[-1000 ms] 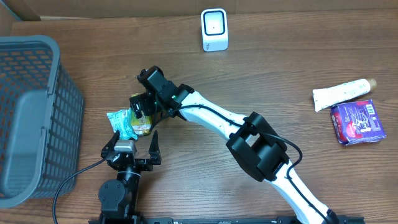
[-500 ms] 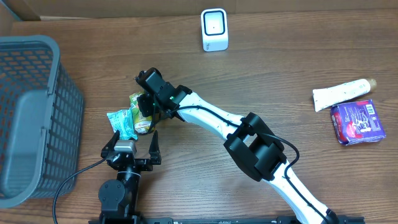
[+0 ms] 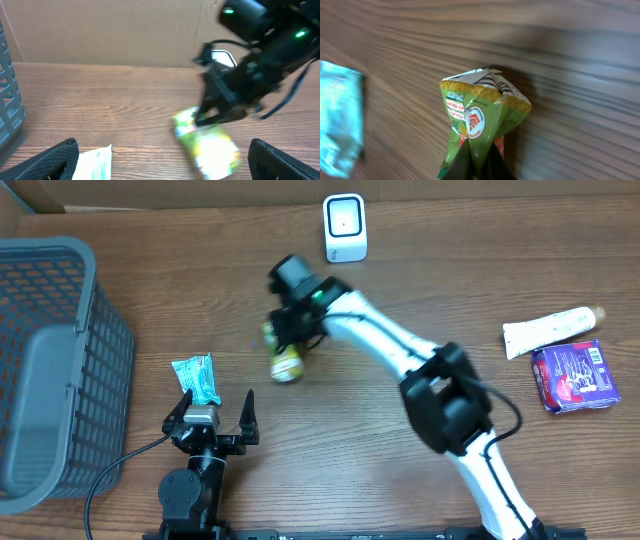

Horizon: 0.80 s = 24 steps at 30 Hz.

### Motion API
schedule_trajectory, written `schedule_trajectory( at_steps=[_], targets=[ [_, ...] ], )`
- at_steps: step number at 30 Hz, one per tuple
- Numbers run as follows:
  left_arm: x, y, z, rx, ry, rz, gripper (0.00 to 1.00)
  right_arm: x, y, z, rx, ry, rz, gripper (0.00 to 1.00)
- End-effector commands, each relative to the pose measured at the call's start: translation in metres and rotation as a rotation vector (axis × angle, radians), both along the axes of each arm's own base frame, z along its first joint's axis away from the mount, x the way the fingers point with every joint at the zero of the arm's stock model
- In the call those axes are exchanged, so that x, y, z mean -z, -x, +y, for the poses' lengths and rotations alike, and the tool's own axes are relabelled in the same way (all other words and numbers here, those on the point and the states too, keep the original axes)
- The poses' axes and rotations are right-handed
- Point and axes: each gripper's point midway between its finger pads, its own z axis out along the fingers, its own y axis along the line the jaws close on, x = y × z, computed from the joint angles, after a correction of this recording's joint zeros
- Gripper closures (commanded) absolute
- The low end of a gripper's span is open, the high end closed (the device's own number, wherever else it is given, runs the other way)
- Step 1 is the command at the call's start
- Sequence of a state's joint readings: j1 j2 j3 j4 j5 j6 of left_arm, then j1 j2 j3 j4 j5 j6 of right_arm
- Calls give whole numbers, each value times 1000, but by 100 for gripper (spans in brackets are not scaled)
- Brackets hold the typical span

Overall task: Scan the item barcode
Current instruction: 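Lift the green pack and set it down at centre, then raise the right gripper, then lower it back onto the green pack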

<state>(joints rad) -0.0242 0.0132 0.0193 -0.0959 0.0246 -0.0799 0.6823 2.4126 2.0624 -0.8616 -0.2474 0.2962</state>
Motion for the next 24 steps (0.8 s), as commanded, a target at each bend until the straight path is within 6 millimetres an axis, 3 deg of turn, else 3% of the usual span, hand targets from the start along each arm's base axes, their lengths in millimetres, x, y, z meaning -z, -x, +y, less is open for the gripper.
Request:
schedule_trajectory(
  at_steps=[1, 5, 8, 11, 13, 14, 18, 21, 24],
  targets=[
    [1, 0, 3, -15, 17, -4, 0, -32, -5, -38, -8, -34, 46, 96],
    [1, 0, 3, -15, 17, -4, 0, -32, 6, -73, -38, -81, 197, 95],
    [1, 0, 3, -15, 17, -4, 1, -31, 8, -105, -53, -69, 251, 87],
    [1, 0, 3, -15, 17, -4, 0, -27, 5, -137, -37, -26, 280, 71],
    [1, 0, 3, -15, 17, -4, 0, -25, -2, -166, 23, 12, 294, 52],
    [1, 0, 3, -15, 17, -4, 1, -30, -5, -175, 45, 2, 301, 50],
    [1, 0, 3, -15, 17, -4, 0, -52, -6, -186, 67, -17, 276, 48],
    [1, 0, 3, -15, 17, -4, 0, -86, -5, -185, 61, -39, 204, 46],
    [1, 0, 3, -15, 17, -4, 0, -123, -2, -182, 61, -57, 121, 36]
  ],
)
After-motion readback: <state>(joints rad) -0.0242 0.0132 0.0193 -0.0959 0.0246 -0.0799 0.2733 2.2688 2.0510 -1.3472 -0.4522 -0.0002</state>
